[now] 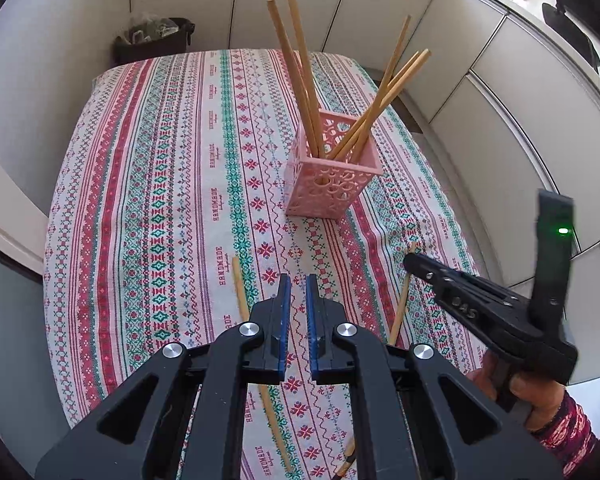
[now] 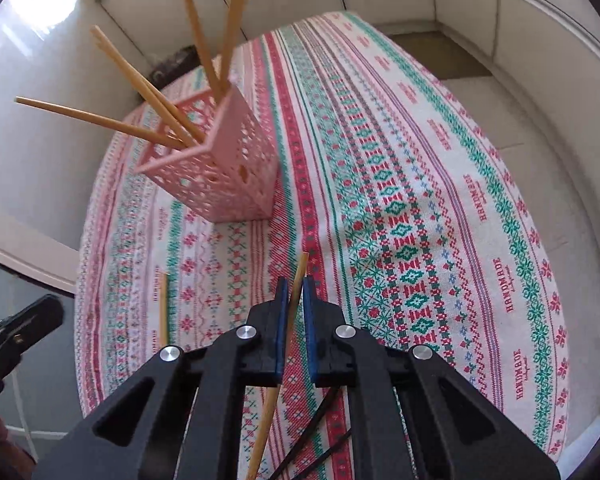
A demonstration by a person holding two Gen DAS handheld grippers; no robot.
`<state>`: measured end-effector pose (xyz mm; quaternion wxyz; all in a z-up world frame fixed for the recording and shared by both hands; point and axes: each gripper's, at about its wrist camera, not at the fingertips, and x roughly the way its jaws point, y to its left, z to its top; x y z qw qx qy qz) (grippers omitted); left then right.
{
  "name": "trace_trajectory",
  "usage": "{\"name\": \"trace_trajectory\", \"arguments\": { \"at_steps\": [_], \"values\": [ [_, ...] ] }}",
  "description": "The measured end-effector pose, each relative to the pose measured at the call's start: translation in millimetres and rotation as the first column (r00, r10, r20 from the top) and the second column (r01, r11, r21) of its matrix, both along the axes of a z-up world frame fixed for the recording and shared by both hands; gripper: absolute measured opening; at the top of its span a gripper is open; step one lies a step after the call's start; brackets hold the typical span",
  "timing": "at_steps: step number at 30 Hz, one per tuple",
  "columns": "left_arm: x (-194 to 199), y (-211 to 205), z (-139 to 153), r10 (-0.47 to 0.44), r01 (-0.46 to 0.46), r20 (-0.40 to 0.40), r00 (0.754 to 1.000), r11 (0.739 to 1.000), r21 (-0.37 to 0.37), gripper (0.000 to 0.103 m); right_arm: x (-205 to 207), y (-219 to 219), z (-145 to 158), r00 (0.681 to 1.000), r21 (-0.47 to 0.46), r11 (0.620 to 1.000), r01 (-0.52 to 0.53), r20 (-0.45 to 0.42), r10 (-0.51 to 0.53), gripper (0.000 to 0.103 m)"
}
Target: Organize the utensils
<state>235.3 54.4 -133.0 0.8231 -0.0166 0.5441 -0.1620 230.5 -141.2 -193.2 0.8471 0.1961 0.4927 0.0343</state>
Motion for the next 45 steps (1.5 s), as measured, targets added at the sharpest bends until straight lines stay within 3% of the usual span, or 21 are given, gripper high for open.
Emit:
{"name": "trace_trajectory", "arguments": {
  "at_steps": [3,5,7,10,13,16,18,20,22,27,31,34,37,40,42,45],
  "values": [
    [12,2,-30,0.023,-0.020,-0.109,0.994,0.999,0.027,0.012,-18,-1,22,0.995,0.043,0.998,-0.034,0.095,0.030,0.007],
    [26,10,-58,0.079,-0.068,-0.195,0.978,0.996,0.062,0.022,-28,-1,32,0.990,0.048,0.997,-0.056,0.133,0.049,0.007],
    [39,21,-82,0.146,-0.127,-0.259,0.955,0.988,0.088,0.023,-35,-2,37,0.986,0.064,0.995,-0.070,0.155,0.060,0.007],
    [53,24,-102,0.194,-0.171,-0.296,0.935,0.980,0.103,0.029,-39,-12,44,0.982,0.060,0.994,-0.090,0.172,0.079,0.007],
    [64,19,-106,0.232,-0.199,-0.247,0.941,0.969,0.148,0.044,-44,-15,45,0.979,0.054,0.993,-0.104,0.180,0.093,0.007],
    [74,9,-109,0.218,-0.183,-0.216,0.952,0.968,0.170,0.046,-44,-18,45,0.977,0.063,0.991,-0.117,0.186,0.103,0.007],
    [77,-2,-115,0.180,-0.140,-0.201,0.963,0.970,0.201,0.044,-45,-18,46,0.976,0.066,0.990,-0.122,0.192,0.107,0.007],
    [76,-14,-117,0.136,-0.096,-0.148,0.980,0.963,0.253,0.026,-47,-19,49,0.973,0.070,0.990,-0.124,0.202,0.108,0.007],
    [75,-15,-117,0.126,-0.090,-0.153,0.980,0.970,0.225,0.006,-48,-20,54,0.970,0.081,0.989,-0.127,0.218,0.107,0.007],
    [51,7,-98,0.150,-0.132,-0.106,0.983,0.978,0.159,0.006,-57,-22,68,0.957,0.109,0.983,-0.148,0.268,0.114,0.007],
    [10,23,-40,0.139,-0.140,0.045,0.989,0.990,0.027,0.006,-72,-23,85,0.940,0.122,0.978,-0.171,0.318,0.124,0.007],
    [-27,30,-4,0.153,-0.144,0.163,0.975,0.987,-0.064,0.006,-83,-25,92,0.936,0.102,0.982,-0.160,0.331,0.118,0.007],
    [-51,24,9,0.161,-0.144,0.208,0.965,0.985,-0.094,0.006,-77,-36,77,0.972,0.087,0.992,-0.091,0.226,0.070,0.007],
    [-63,17,18,0.148,-0.126,0.238,0.960,0.987,-0.103,0.006,-43,-50,40,1.000,0.090,0.996,-0.002,0.005,0.001,0.010],
    [-68,13,26,0.135,-0.109,0.254,0.958,0.988,-0.112,0.006,-19,-54,14,0.992,0.101,0.994,0.040,-0.125,-0.027,0.010],
    [-71,15,31,0.134,-0.103,0.270,0.953,0.987,-0.127,0.006,12,-40,-12,0.974,0.055,0.998,0.028,-0.228,-0.015,0.011]
  ]
}}
